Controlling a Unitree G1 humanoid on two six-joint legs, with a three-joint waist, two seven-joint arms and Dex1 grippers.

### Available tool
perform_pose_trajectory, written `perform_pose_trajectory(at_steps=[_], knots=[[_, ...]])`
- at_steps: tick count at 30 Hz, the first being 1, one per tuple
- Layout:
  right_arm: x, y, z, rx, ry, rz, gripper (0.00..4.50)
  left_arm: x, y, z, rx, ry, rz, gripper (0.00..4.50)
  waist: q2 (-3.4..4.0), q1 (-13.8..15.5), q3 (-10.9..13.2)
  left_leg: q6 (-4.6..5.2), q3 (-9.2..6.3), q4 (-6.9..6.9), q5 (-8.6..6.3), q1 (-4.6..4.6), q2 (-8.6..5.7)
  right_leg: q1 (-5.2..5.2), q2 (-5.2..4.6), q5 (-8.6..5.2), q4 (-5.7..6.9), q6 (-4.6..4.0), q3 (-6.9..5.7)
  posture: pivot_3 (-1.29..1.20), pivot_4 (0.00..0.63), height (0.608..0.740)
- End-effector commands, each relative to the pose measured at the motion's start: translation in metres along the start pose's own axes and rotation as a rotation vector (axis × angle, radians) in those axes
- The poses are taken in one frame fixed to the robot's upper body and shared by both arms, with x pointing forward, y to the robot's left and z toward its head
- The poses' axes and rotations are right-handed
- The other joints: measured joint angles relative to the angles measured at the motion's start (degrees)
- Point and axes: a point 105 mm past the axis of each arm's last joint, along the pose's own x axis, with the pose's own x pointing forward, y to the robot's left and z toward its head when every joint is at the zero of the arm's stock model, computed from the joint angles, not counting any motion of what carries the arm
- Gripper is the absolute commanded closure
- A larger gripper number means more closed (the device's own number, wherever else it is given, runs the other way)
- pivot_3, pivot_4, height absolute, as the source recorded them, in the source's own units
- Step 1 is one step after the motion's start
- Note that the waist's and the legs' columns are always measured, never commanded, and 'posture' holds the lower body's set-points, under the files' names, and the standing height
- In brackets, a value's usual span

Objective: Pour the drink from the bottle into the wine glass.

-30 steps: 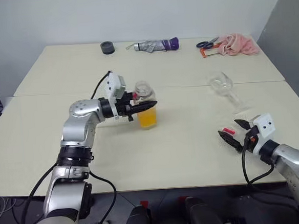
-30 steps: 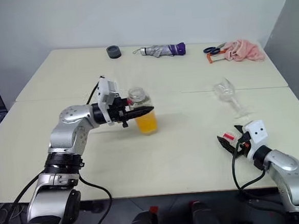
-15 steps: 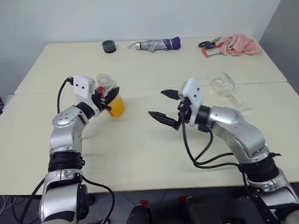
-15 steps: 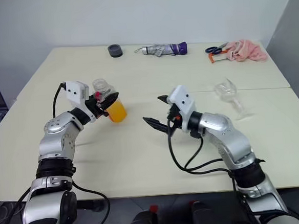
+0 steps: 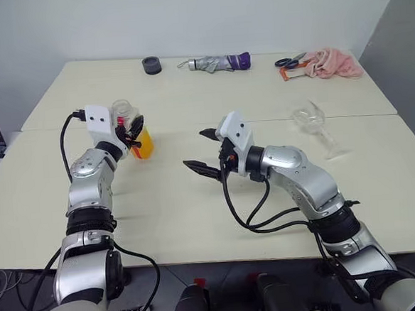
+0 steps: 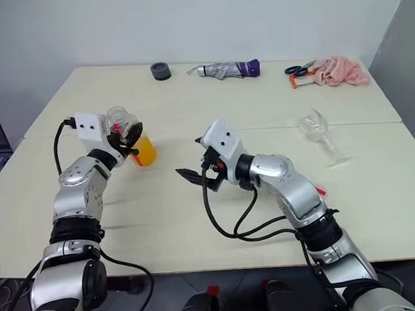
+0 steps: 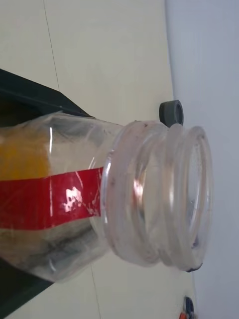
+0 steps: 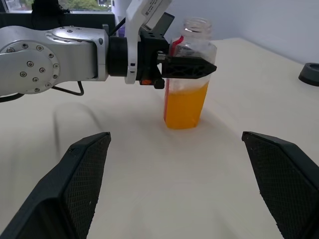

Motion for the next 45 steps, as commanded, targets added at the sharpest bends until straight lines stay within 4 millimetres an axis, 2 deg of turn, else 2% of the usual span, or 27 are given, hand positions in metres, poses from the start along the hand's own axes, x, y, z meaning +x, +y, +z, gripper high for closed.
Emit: perform_pose_trajectory(at_steps=[1, 5, 17, 24, 30, 35, 39, 41, 43, 45], knots=[[0.000, 0.003, 0.010, -0.030, -0.026, 0.017, 0.00, -0.002, 0.003, 0.000, 0.006, -0.005, 0.009, 1.18, 0.00, 0.00, 0.00, 0.00, 0.00, 0.00, 0.00, 0.00, 0.00, 0.00, 0.00, 0.00, 0.00, 0.00, 0.00, 0.00, 0.150, 0.740], [-0.001, 0.004, 0.010, -0.030, -0.024, 0.019, 0.00, -0.003, 0.000, -0.003, 0.015, 0.000, 0.004, 0.01, 0.00, 0.07, 0.00, 0.00, -0.04, 0.00, 0.00, -0.07, 0.00, -0.01, -0.02, 0.00, -0.07, 0.00, -0.03, 0.00, 0.150, 0.740], [-0.008, 0.008, 0.001, -0.047, 0.012, 0.038, 0.00, -0.012, -0.010, -0.019, 0.079, 0.015, 0.005, 0.01, 0.00, 0.06, 0.00, 0.00, -0.02, -0.01, 0.00, -0.08, 0.00, 0.00, -0.06, 0.00, -0.10, 0.00, -0.01, 0.00, 0.150, 0.740], [-0.017, 0.008, -0.010, -0.038, 0.043, 0.021, 0.00, -0.024, -0.011, -0.031, 0.102, 0.020, 0.047, 0.01, 0.00, 0.11, 0.00, 0.00, -0.06, -0.03, 0.00, -0.08, 0.04, 0.00, -0.11, 0.00, -0.10, 0.00, -0.02, 0.00, 0.150, 0.740], [-0.036, 0.012, -0.025, -0.014, 0.084, -0.005, 0.00, -0.047, -0.003, -0.038, 0.141, 0.026, 0.134, 0.01, 0.00, 0.08, 0.00, 0.00, -0.06, -0.04, 0.00, -0.09, 0.07, 0.00, -0.15, 0.00, -0.14, 0.00, 0.00, 0.00, 0.150, 0.740], [-0.048, 0.012, -0.030, 0.015, 0.101, -0.046, 0.00, -0.073, -0.011, -0.040, 0.120, 0.000, 0.140, 0.01, -0.01, 0.12, 0.00, 0.00, -0.08, -0.05, -0.01, -0.07, 0.15, 0.03, -0.17, 0.00, -0.15, 0.00, 0.03, 0.00, 0.150, 0.740], [-0.069, 0.005, -0.033, 0.036, 0.121, -0.123, 0.00, -0.102, -0.030, -0.052, 0.079, 0.018, 0.128, 0.01, -0.01, 0.16, -0.02, 0.00, -0.09, -0.05, 0.00, -0.04, 0.14, 0.09, -0.19, 0.00, -0.16, 0.01, 0.03, 0.00, 0.150, 0.740], [-0.074, 0.002, -0.032, 0.046, 0.122, -0.149, 0.00, -0.107, -0.039, -0.051, 0.072, 0.013, 0.104, 0.01, -0.02, 0.19, -0.02, 0.01, -0.07, -0.06, -0.01, -0.04, 0.11, 0.11, -0.24, -0.01, -0.20, 0.01, 0.07, 0.00, 0.150, 0.740], [-0.090, -0.015, -0.026, 0.048, 0.133, -0.228, 0.00, -0.106, -0.098, -0.033, 0.043, -0.051, -0.222, 0.01, -0.02, 0.24, -0.01, 0.00, -0.09, -0.04, -0.01, -0.05, 0.10, 0.12, -0.21, 0.00, -0.19, 0.01, 0.05, 0.00, 0.150, 0.740], [-0.104, -0.034, -0.020, 0.033, 0.162, -0.315, 0.00, -0.110, -0.133, -0.022, 0.051, -0.069, -0.448, 0.01, -0.02, 0.59, -0.01, 0.00, -0.19, -0.04, 0.00, -0.06, 0.03, 0.16, -0.07, -0.01, -0.19, 0.02, 0.02, 0.00, 0.150, 0.740]])
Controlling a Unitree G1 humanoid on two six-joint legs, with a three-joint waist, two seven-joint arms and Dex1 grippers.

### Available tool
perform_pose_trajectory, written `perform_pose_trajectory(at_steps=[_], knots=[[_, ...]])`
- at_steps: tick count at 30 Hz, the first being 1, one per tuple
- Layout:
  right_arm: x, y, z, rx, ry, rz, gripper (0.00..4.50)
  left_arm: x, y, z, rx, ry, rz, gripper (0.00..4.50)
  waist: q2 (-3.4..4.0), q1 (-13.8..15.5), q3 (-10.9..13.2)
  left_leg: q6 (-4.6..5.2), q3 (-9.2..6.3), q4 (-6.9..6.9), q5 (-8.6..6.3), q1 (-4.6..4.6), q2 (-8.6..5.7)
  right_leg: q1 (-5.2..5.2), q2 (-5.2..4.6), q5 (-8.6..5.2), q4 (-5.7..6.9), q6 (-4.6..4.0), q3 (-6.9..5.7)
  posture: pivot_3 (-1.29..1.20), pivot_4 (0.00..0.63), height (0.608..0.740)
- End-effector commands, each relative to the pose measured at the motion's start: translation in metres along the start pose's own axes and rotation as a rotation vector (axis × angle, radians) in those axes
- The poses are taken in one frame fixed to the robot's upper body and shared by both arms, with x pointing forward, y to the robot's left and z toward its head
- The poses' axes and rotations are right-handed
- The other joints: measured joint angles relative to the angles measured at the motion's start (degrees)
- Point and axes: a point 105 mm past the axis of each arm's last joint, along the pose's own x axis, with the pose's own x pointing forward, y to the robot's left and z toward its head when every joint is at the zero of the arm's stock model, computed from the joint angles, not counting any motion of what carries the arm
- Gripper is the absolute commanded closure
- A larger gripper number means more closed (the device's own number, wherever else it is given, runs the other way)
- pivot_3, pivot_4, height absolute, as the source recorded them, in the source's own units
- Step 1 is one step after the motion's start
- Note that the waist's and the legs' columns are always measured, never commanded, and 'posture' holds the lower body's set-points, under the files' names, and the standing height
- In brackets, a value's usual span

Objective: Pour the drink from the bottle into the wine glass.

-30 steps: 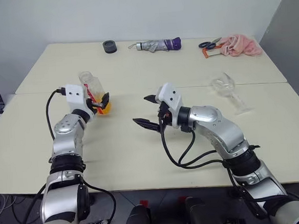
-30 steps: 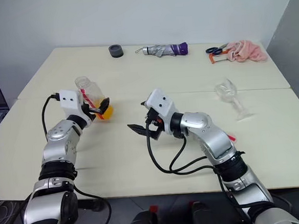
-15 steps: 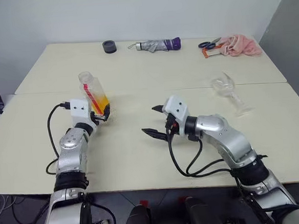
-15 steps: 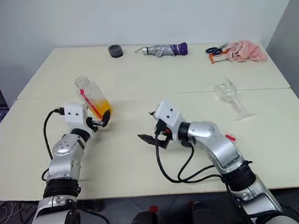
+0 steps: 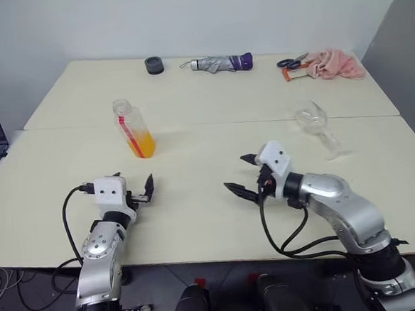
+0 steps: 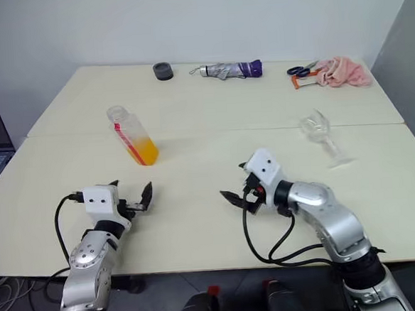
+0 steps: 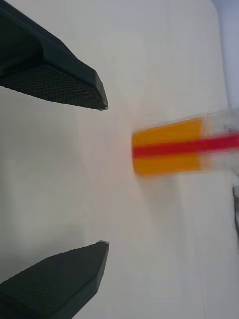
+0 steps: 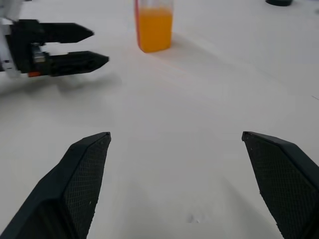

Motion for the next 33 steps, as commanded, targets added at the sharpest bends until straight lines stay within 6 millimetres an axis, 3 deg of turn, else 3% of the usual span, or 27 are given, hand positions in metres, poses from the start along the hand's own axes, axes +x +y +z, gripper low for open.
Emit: perform_pose_trajectory(at_steps=[1, 3, 8, 16, 23, 33], knots=[[-0.021, -0.039, 0.028, -0.058, -0.023, -0.175, 0.00, 0.005, -0.062, 0.044, 0.059, -0.120, -0.396, 0.01, 0.01, 0.13, 0.00, 0.00, -0.01, 0.00, 0.01, 0.00, -0.02, 0.02, 0.00, 0.00, 0.00, 0.01, -0.01, 0.00, 0.150, 0.740], [-0.029, -0.073, 0.035, -0.070, 0.024, -0.327, 0.00, 0.006, -0.072, 0.047, 0.108, -0.094, -0.528, 0.01, 0.01, -0.18, 0.00, 0.02, 0.19, 0.00, 0.02, 0.09, -0.10, 0.03, 0.07, 0.03, -0.01, 0.06, 0.03, 0.00, 0.150, 0.740], [-0.043, -0.122, 0.037, 0.009, 0.154, -0.470, 0.00, -0.002, -0.095, 0.044, 0.247, -0.024, -0.842, 0.01, 0.03, -1.33, 0.00, 0.04, 0.44, -0.16, 0.02, 0.28, 0.04, -0.01, 0.43, 0.00, -0.02, -0.01, 0.27, 0.00, 0.150, 0.740], [-0.055, -0.175, 0.008, 0.089, 0.349, -0.534, 0.00, -0.003, -0.114, 0.063, 0.284, -0.048, -1.073, 0.01, 0.03, -1.36, 0.01, 0.09, 0.57, -0.14, -0.01, 0.06, -0.05, -0.13, 0.28, 0.01, -0.11, -0.03, 0.34, 0.00, 0.150, 0.740], [-0.058, -0.202, -0.013, 0.130, 0.509, -0.510, 0.00, 0.000, -0.116, 0.066, 0.301, -0.060, -1.111, 0.01, 0.07, -1.68, 0.03, 0.13, 0.66, -0.16, -0.04, 0.10, -0.04, -0.16, 0.29, 0.01, -0.11, -0.02, 0.39, 0.00, 0.150, 0.740], [-0.065, -0.212, -0.033, 0.188, 0.695, -0.432, 0.00, 0.005, -0.115, 0.070, 0.346, -0.076, -1.138, 0.01, 0.11, -1.70, 0.06, 0.13, 0.66, -0.15, -0.04, 0.08, -0.05, -0.19, 0.25, 0.01, -0.10, -0.03, 0.39, 0.00, 0.150, 0.740]])
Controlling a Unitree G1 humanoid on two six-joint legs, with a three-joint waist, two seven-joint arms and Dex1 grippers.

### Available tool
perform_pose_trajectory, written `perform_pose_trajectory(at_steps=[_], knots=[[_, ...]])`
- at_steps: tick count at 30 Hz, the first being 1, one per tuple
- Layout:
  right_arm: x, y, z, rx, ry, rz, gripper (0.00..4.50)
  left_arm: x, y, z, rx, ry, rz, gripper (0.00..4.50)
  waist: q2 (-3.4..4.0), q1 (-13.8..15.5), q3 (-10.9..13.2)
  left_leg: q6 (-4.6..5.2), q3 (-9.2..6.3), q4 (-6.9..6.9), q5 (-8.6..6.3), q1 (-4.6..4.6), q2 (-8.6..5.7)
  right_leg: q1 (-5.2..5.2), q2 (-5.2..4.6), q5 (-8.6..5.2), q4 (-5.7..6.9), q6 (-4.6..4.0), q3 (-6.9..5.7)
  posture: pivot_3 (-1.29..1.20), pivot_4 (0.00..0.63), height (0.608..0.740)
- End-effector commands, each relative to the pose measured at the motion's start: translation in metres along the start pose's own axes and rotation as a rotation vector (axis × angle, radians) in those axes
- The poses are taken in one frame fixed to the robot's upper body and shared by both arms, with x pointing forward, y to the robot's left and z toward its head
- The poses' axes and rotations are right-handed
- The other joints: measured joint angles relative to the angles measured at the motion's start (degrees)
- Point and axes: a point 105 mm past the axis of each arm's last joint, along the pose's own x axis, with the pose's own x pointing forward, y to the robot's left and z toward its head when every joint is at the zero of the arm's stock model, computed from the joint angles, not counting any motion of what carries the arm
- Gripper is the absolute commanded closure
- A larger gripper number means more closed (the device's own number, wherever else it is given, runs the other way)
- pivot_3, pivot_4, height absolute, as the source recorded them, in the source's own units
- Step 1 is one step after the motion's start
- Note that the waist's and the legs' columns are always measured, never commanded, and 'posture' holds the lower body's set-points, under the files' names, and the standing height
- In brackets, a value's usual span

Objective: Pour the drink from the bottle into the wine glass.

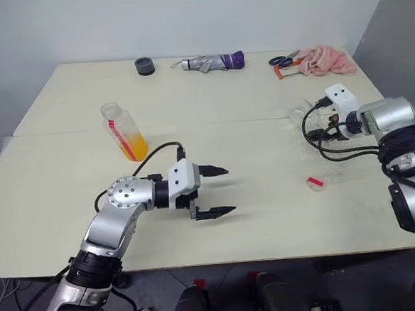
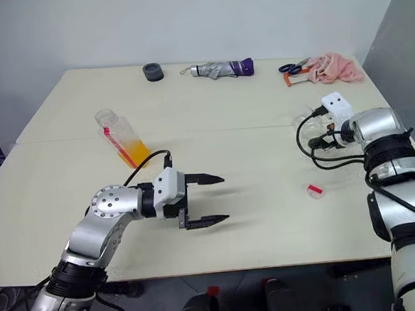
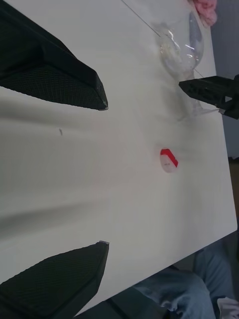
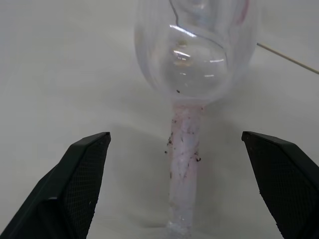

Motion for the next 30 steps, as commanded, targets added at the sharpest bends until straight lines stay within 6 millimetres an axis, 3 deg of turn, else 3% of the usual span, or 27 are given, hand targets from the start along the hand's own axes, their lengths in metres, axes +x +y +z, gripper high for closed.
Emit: perform_pose_trajectory(at_steps=[1, 4, 14, 15, 22, 27, 30], knots=[[-0.004, -0.004, 0.000, -0.051, 0.043, 0.014, 0.00, 0.001, 0.003, 0.006, 0.049, -0.011, -0.010, 0.01, 0.01, -0.01, 0.01, 0.00, 0.00, 0.00, 0.00, 0.00, 0.00, 0.00, -0.01, 0.00, 0.01, 0.00, 0.00, 0.00, 0.150, 0.740], [-0.005, -0.003, -0.001, -0.076, 0.078, 0.037, 0.61, 0.003, 0.003, 0.006, 0.057, -0.012, -0.011, 0.00, 0.04, -0.01, 0.02, 0.00, 0.00, 0.00, 0.00, 0.00, 0.00, 0.00, -0.03, 0.00, 0.01, 0.00, 0.00, 0.00, 0.150, 0.740], [-0.009, 0.000, 0.002, -0.143, 0.127, 0.073, 4.22, 0.007, 0.003, 0.004, 0.050, -0.022, 0.014, 0.00, 0.16, -0.03, 0.09, 0.00, 0.00, 0.02, 0.00, -0.01, 0.01, -0.03, -0.14, 0.00, 0.07, 0.00, 0.00, 0.00, 0.150, 0.740], [-0.009, -0.001, 0.003, -0.149, 0.126, 0.072, 4.42, 0.005, 0.004, 0.002, 0.040, -0.019, 0.028, 0.00, 0.16, -0.05, 0.09, 0.00, 0.00, 0.02, 0.00, -0.01, 0.01, -0.03, -0.15, 0.00, 0.07, 0.00, 0.01, 0.00, 0.150, 0.740], [-0.008, 0.004, 0.001, -0.124, 0.118, 0.112, 4.42, -0.005, 0.017, -0.003, -0.031, -0.034, 0.131, 0.00, 0.16, -0.05, 0.09, 0.00, 0.00, 0.02, 0.00, 0.00, 0.01, -0.03, -0.16, 0.00, 0.09, 0.00, 0.01, 0.00, 0.150, 0.740], [-0.016, 0.002, 0.026, -0.037, -0.021, 0.100, 4.42, -0.016, 0.034, -0.005, -0.128, -0.079, 0.268, 0.00, 0.17, -0.04, 0.10, 0.00, -0.01, 0.03, 0.00, -0.01, 0.03, -0.03, -0.18, 0.00, 0.09, 0.00, 0.00, 0.00, 0.150, 0.740], [-0.015, 0.007, 0.024, 0.022, -0.029, 0.141, 4.42, -0.024, 0.041, -0.011, -0.167, -0.086, 0.354, 0.00, 0.18, -0.05, 0.10, 0.00, 0.00, 0.02, 0.00, -0.01, 0.02, -0.04, -0.18, 0.00, 0.09, 0.00, 0.00, 0.00, 0.150, 0.740]])
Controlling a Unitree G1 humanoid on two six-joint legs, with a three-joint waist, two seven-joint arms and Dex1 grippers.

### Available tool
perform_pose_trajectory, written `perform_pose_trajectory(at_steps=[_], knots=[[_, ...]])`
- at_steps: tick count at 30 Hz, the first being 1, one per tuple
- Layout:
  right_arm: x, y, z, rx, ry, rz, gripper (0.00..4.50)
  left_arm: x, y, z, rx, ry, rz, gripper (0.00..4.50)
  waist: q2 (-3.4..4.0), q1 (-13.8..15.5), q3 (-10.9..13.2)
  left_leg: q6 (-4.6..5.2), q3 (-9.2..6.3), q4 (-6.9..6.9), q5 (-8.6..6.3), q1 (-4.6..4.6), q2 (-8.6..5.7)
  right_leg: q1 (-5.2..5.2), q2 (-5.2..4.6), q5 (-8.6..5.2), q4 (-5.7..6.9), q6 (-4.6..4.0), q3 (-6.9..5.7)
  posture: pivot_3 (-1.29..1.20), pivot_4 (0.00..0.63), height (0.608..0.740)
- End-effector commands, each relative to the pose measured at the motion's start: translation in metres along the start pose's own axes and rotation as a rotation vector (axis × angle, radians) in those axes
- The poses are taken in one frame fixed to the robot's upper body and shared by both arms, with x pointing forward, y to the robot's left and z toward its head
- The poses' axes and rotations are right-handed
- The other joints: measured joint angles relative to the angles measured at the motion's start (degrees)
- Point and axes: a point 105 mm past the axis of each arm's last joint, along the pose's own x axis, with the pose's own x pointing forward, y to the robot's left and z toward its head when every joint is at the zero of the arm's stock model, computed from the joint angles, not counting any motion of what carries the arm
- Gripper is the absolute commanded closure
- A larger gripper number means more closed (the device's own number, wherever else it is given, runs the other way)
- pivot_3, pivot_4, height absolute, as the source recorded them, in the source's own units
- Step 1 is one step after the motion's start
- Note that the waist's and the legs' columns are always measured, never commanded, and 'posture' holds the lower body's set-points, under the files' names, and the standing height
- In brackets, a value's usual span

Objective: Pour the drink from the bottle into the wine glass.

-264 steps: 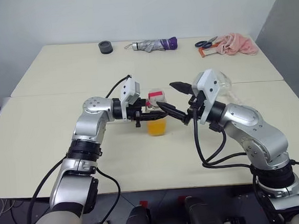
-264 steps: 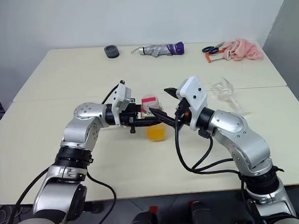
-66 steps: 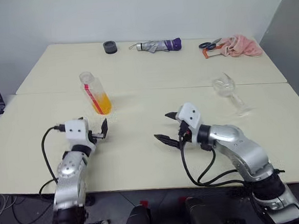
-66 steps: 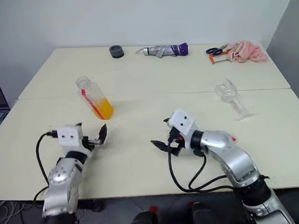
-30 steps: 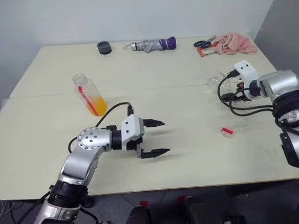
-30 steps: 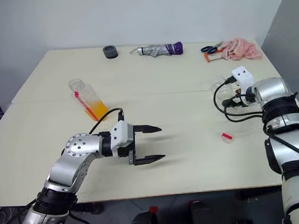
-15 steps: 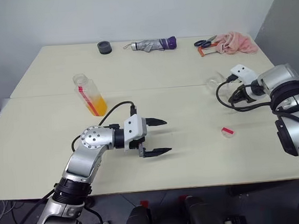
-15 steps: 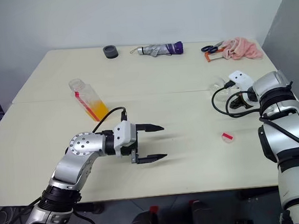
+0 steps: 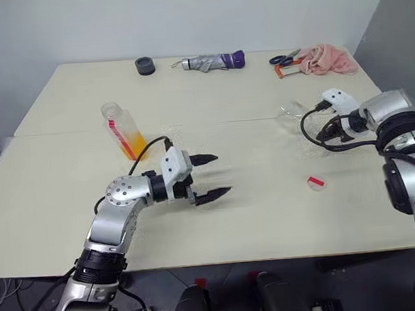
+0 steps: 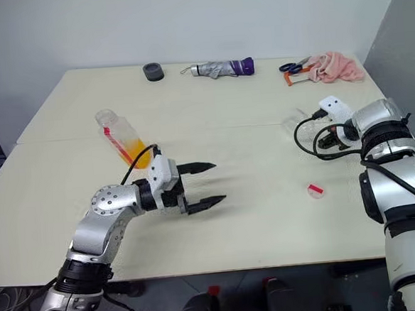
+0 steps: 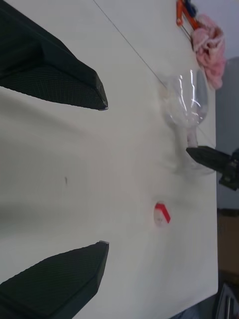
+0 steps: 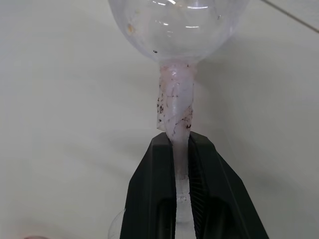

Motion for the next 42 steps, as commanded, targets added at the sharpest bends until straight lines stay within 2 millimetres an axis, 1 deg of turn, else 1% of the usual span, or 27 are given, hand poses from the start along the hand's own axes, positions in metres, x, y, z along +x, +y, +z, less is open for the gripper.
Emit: perform_pose_trajectory(at_steps=[1, 3, 7, 8, 10, 11, 12, 13, 14, 15, 17, 19, 22, 30, 34, 38, 42], knots=[[-0.010, 0.005, 0.021, 0.047, -0.094, 0.034, 4.42, -0.009, 0.013, 0.003, -0.039, -0.041, 0.110, 0.00, 0.00, 0.00, 0.00, 0.00, -0.01, 0.00, 0.00, 0.00, 0.00, 0.00, 0.00, 0.00, -0.01, 0.00, -0.01, 0.00, 0.150, 0.740], [-0.009, 0.011, 0.026, 0.081, -0.124, 0.070, 4.42, -0.010, 0.015, 0.003, -0.056, -0.046, 0.138, 0.00, 0.00, 0.01, 0.00, 0.00, -0.01, 0.00, 0.00, 0.00, 0.01, 0.00, -0.01, 0.00, 0.00, 0.00, 0.00, 0.00, 0.150, 0.740], [-0.005, 0.032, 0.045, 0.158, -0.238, 0.162, 4.42, -0.013, 0.017, 0.004, -0.082, -0.059, 0.169, 0.00, 0.00, -0.02, 0.00, 0.00, 0.01, 0.00, 0.00, 0.00, 0.01, 0.00, -0.01, 0.00, 0.01, 0.00, 0.01, 0.00, 0.150, 0.740], [-0.003, 0.039, 0.052, 0.153, -0.291, 0.180, 4.42, -0.013, 0.018, 0.004, -0.090, -0.065, 0.181, 0.00, 0.00, 0.00, 0.00, 0.00, -0.01, 0.00, 0.00, -0.01, 0.02, 0.00, -0.01, 0.00, 0.02, 0.00, 0.00, 0.00, 0.150, 0.740], [0.003, 0.059, 0.066, 0.175, -0.402, 0.223, 4.42, -0.015, 0.020, 0.005, -0.103, -0.066, 0.198, 0.00, 0.00, 0.02, 0.00, -0.01, -0.08, 0.01, 0.00, -0.04, 0.03, 0.00, -0.01, 0.00, 0.02, 0.00, -0.04, 0.00, 0.150, 0.740], [0.006, 0.075, 0.075, 0.179, -0.472, 0.249, 4.42, -0.017, 0.023, 0.007, -0.119, -0.076, 0.209, 0.00, 0.01, 0.03, 0.01, -0.01, -0.11, 0.01, 0.00, -0.04, 0.06, 0.00, -0.01, 0.01, 0.02, 0.00, -0.06, 0.00, 0.150, 0.740], [0.007, 0.086, 0.081, 0.173, -0.535, 0.250, 4.42, -0.019, 0.025, 0.009, -0.129, -0.084, 0.217, 0.00, -0.03, 0.12, -0.01, -0.01, -0.10, 0.03, 0.00, -0.05, 0.03, -0.01, -0.02, 0.00, 0.04, 0.00, -0.05, 0.00, 0.150, 0.740], [0.008, 0.096, 0.084, 0.184, -0.586, 0.247, 4.42, -0.021, 0.027, 0.011, -0.138, -0.088, 0.225, 0.00, -0.02, 0.00, -0.02, -0.01, -0.16, 0.06, 0.00, -0.11, 0.13, 0.01, -0.09, 0.01, 0.02, -0.01, -0.09, 0.00, 0.150, 0.740], [0.008, 0.104, 0.087, 0.159, -0.652, 0.218, 4.42, -0.023, 0.031, 0.012, -0.145, -0.088, 0.238, 0.00, -0.02, -0.13, -0.02, -0.01, -0.13, 0.04, 0.00, -0.10, 0.14, -0.02, -0.09, 0.01, 0.04, 0.00, -0.05, 0.00, 0.150, 0.740], [0.007, 0.109, 0.088, 0.146, -0.697, 0.193, 4.42, -0.024, 0.033, 0.012, -0.149, -0.086, 0.246, 0.00, -0.02, -0.10, -0.01, -0.02, -0.16, 0.01, 0.00, -0.11, 0.14, -0.02, -0.11, 0.01, 0.05, 0.00, -0.07, 0.00, 0.150, 0.740], [0.011, 0.119, 0.084, 0.133, -0.744, 0.147, 4.42, -0.026, 0.038, 0.012, -0.147, -0.072, 0.260, 0.00, -0.02, 0.10, -0.01, -0.02, -0.19, 0.02, 0.01, -0.14, 0.13, -0.08, -0.10, 0.01, 0.10, 0.00, -0.11, 0.00, 0.150, 0.740], [0.017, 0.128, 0.075, 0.118, -0.782, 0.095, 4.42, -0.027, 0.042, 0.013, -0.146, -0.065, 0.262, 0.00, -0.02, 0.55, -0.01, -0.03, -0.20, 0.05, 0.01, -0.15, 0.08, -0.08, -0.10, 0.01, 0.11, 0.00, -0.13, 0.00, 0.150, 0.740], [0.021, 0.138, 0.064, 0.111, -0.817, 0.058, 4.42, -0.027, 0.043, 0.014, -0.142, -0.050, 0.249, 0.00, -0.03, 0.97, -0.02, -0.02, -0.16, 0.09, 0.01, -0.14, 0.02, -0.04, -0.13, 0.02, 0.06, 0.02, -0.10, 0.00, 0.150, 0.740], [0.036, 0.163, 0.028, 0.159, -0.791, 0.085, 4.42, -0.028, 0.043, 0.011, -0.162, -0.018, 0.211, 0.00, -0.02, 0.86, -0.02, -0.03, -0.14, 0.04, 0.01, -0.09, 0.04, -0.05, 0.01, 0.02, 0.04, 0.03, -0.09, 0.00, 0.150, 0.740], [0.039, 0.170, 0.017, 0.176, -0.789, 0.093, 4.42, -0.028, 0.042, 0.011, -0.167, -0.011, 0.195, 0.00, -0.03, 0.77, -0.02, -0.03, -0.13, 0.05, 0.01, -0.07, 0.04, -0.04, 0.02, 0.01, 0.05, 0.03, -0.08, 0.00, 0.150, 0.740], [0.042, 0.183, -0.001, 0.168, -0.791, 0.107, 4.42, -0.029, 0.040, 0.010, -0.169, 0.008, 0.175, 0.00, -0.04, 0.55, -0.03, -0.02, -0.15, 0.03, 0.01, -0.06, 0.03, -0.02, 0.03, 0.01, 0.02, 0.03, -0.10, 0.00, 0.150, 0.740], [0.047, 0.184, -0.016, 0.160, -0.766, 0.090, 4.42, -0.031, 0.039, 0.009, -0.172, 0.022, 0.158, 0.00, -0.08, 0.40, -0.06, -0.03, -0.14, 0.04, 0.01, 0.01, 0.04, 0.06, 0.03, 0.01, 0.02, 0.04, -0.09, 0.00, 0.150, 0.740]])
